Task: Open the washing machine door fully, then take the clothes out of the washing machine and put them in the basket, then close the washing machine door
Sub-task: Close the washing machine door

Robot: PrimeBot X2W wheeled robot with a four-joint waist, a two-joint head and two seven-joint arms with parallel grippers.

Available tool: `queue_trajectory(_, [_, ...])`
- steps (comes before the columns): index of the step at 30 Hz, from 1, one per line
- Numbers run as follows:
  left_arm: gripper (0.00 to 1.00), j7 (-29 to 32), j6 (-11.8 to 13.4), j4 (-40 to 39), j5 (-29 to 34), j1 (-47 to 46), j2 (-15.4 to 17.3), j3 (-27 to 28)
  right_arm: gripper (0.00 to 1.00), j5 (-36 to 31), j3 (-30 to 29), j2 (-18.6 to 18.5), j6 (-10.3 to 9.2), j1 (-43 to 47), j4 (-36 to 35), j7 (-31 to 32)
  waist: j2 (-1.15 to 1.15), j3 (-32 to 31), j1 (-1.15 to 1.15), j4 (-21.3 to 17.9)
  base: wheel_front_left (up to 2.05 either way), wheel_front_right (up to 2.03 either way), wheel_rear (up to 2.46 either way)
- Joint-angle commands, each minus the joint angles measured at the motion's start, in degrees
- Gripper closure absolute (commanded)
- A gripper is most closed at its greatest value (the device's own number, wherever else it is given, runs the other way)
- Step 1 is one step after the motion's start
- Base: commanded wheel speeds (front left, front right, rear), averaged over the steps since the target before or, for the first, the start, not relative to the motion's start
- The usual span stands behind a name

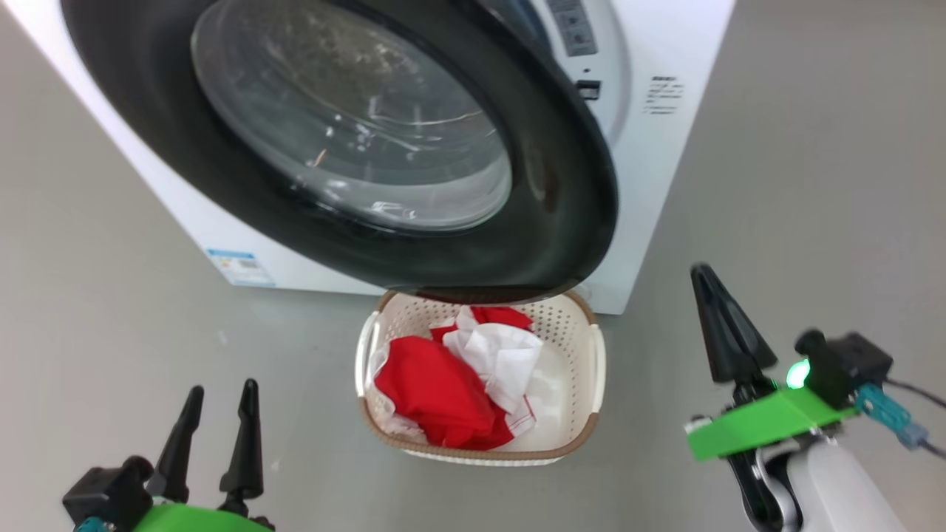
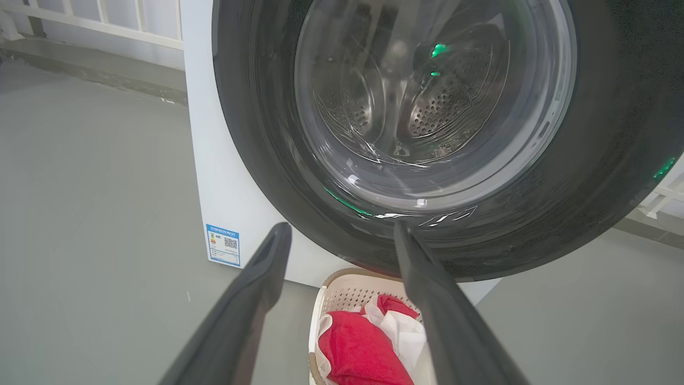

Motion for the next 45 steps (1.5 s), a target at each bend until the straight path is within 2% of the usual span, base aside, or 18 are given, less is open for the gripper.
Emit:
queue_trajectory(1, [0.00, -0.3, -0.3, -1.7, -0.1, -2.5, 0.6, 1.8, 1.00, 0.2, 2.2, -0.2, 0.28, -3.2, -0.9, -0.4, 0.00, 1.4, 0.00, 1.7, 0.00, 0.00, 0.00])
queue_trajectory(8, [0.00, -0.3, -0.3, -1.9, -0.6, -3.6, -0.3, 1.5, 1.00, 0.3, 4.5, -0.2, 0.28, -9.6, 1.7, -0.4, 0.00, 3.3, 0.00, 4.0, 0.00, 0.00, 0.00])
queue_trajectory(23, [0.00, -0.3, -0.3, -2.1, -1.7, -6.0, -1.4, 0.3, 1.00, -0.4, 5.0, -0.2, 0.28, -16.0, 5.4, -0.4, 0.00, 6.9, 0.00, 6.7, 0.00, 0.00, 0.00])
queue_trajectory(45, [0.00, -0.3, -0.3, -3.1, -3.4, -10.1, -2.1, -0.9, 1.00, -3.9, -1.6, -0.2, 0.28, -26.9, 7.5, -0.4, 0.00, 14.2, 0.00, 10.1, 0.00, 0.00, 0.00])
